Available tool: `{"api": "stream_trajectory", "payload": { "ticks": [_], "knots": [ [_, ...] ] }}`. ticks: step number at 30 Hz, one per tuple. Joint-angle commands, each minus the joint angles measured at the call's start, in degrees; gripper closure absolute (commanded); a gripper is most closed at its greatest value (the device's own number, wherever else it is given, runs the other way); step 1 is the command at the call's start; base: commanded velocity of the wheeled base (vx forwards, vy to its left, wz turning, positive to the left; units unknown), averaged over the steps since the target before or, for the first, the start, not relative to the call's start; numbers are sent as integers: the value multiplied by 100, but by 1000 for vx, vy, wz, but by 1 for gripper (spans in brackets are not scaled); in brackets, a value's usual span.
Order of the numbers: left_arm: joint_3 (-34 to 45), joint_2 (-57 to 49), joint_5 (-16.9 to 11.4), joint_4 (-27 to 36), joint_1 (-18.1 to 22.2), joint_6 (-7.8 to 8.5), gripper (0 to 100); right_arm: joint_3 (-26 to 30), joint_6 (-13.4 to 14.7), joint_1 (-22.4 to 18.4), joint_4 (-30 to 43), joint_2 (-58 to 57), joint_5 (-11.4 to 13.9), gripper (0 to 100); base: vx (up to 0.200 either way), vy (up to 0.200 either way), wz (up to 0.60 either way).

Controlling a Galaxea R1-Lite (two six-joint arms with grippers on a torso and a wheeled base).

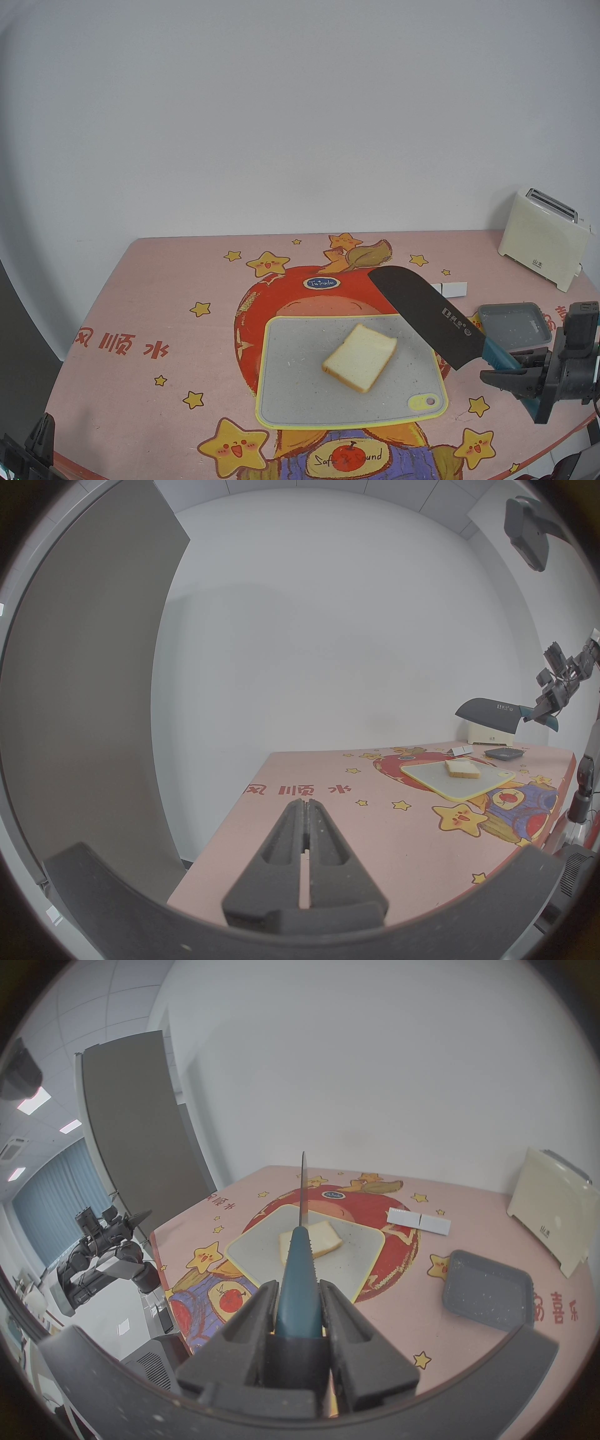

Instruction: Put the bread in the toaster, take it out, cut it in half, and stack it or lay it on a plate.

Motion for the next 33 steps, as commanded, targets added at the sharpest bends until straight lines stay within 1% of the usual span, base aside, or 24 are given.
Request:
{"api": "stream_trajectory", "payload": {
  "ticks": [1, 2, 5, 10, 11, 13, 14, 16, 19, 22, 24, 27, 28, 30, 33],
  "knots": [
    [92, 9, 2, 0, 0, 4, 100, 17, -64, 29, -2, -158, 12, 100, 0, 0, 0],
    [92, 9, 2, 0, 0, 4, 100, 87, -143, 125, -2, -184, 21, 100, 0, 0, 0],
    [92, 9, 2, 0, 0, 4, 100, 148, -161, 310, -11, -202, 30, 100, 0, 0, 0],
    [92, 9, 2, 0, 0, -5, 100, 315, -161, 327, -2, -334, 100, 100, 0, 0, 0],
    [92, 9, 2, 0, 0, -5, 100, 403, -187, 354, -2, -413, 153, 100, 0, 0, 0],
    [92, 9, 2, 0, 0, 4, 100, 474, -249, 450, 7, -509, 153, 100, 0, 0, 0],
    [92, 9, 2, 0, 0, 4, 100, 491, -284, 424, -2, -509, 135, 100, 0, 0, 0],
    [92, 9, 2, 0, 0, 4, 100, 491, -293, 389, -2, -536, 153, 100, 0, 0, 0],
    [92, 9, 2, 0, 0, 4, 100, 474, -293, 486, -2, -589, 153, 100, 0, 0, 0],
    [92, 9, 2, 0, 0, 4, 100, 491, -302, 468, 7, -615, 56, 100, 0, 0, 0],
    [92, 9, 2, 0, 0, 4, 100, 465, -293, 477, 7, -553, 47, 100, 0, 0, 0],
    [92, 9, 2, 0, 0, 4, 100, 430, -302, 486, -2, -413, 74, 100, 0, 0, 0],
    [92, 0, 2, 0, 8, 4, 100, 368, -310, 486, -11, -299, 126, 100, 0, 0, 0],
    [92, 9, 2, 0, 0, 4, 100, 280, -337, 494, -2, -255, 153, 100, 0, 0, 0],
    [92, 9, 2, 0, 0, 4, 100, 289, -293, 486, -2, -263, 188, 100, 0, 0, 0]
  ]
}}
